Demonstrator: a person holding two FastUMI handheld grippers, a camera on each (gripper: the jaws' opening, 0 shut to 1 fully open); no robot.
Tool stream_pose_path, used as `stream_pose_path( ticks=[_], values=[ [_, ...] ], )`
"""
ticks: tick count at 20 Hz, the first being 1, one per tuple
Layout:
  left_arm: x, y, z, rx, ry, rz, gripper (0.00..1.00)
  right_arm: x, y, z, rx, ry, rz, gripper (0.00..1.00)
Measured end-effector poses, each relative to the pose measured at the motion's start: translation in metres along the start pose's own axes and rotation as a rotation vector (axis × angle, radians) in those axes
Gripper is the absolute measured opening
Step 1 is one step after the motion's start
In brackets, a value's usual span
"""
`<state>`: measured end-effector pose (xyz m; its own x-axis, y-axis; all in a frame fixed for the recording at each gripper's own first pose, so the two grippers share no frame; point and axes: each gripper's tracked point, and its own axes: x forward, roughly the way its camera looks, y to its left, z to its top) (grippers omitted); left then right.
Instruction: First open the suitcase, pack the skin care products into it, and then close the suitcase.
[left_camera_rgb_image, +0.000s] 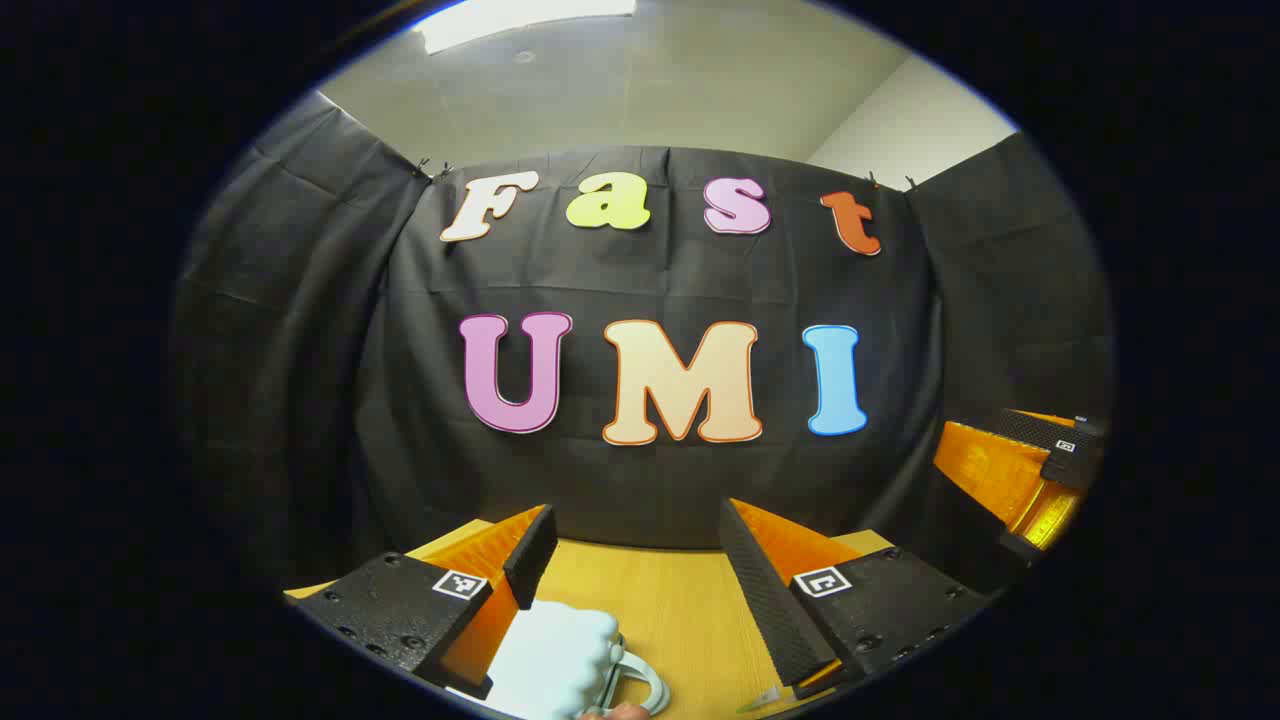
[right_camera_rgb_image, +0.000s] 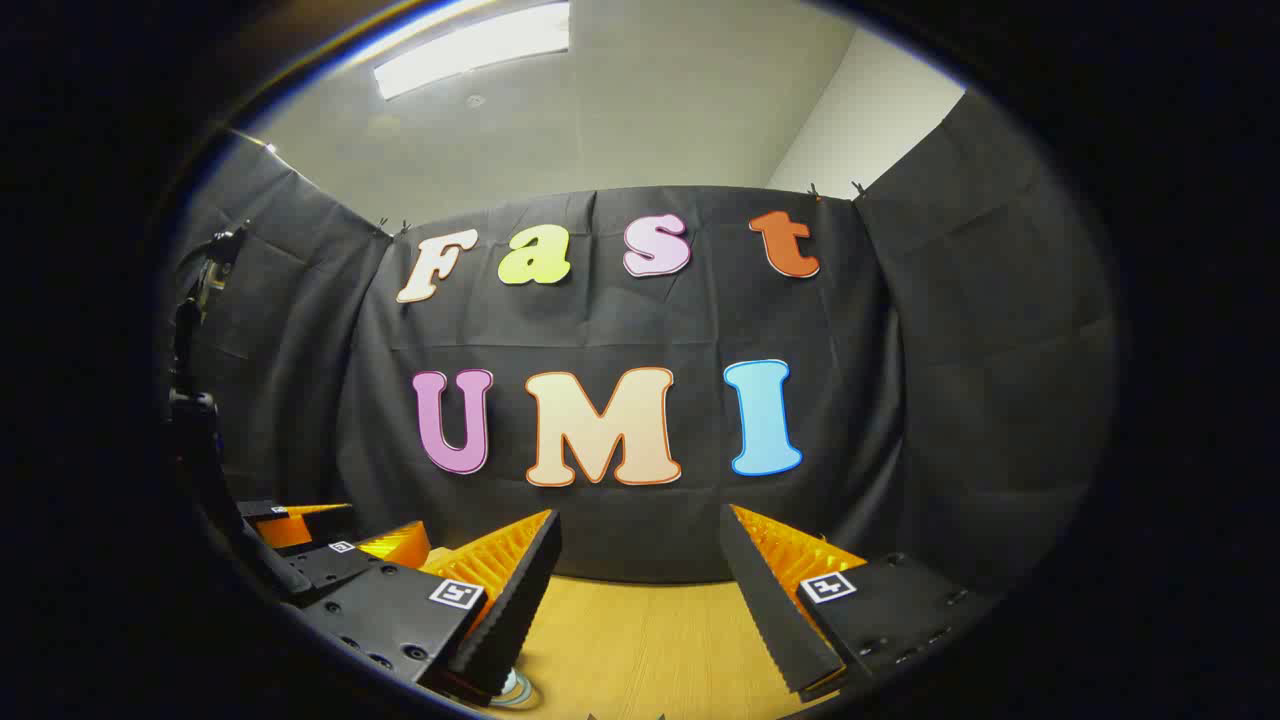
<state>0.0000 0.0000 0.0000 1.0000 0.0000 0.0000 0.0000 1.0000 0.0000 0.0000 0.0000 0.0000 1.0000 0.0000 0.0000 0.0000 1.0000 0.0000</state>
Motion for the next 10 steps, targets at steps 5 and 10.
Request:
stream_pose_path(
  ticks=[5, 10],
  values=[
    [0.005, -0.014, -0.008, 0.013, 0.019, 0.005, 0.95, 0.000, 0.000, 0.000, 0.000, 0.000, 0.000, 0.98],
    [0.001, -0.028, -0.042, 0.037, 0.105, 0.048, 0.95, 0.003, 0.007, -0.004, 0.066, -0.010, 0.052, 0.99]
  ],
)
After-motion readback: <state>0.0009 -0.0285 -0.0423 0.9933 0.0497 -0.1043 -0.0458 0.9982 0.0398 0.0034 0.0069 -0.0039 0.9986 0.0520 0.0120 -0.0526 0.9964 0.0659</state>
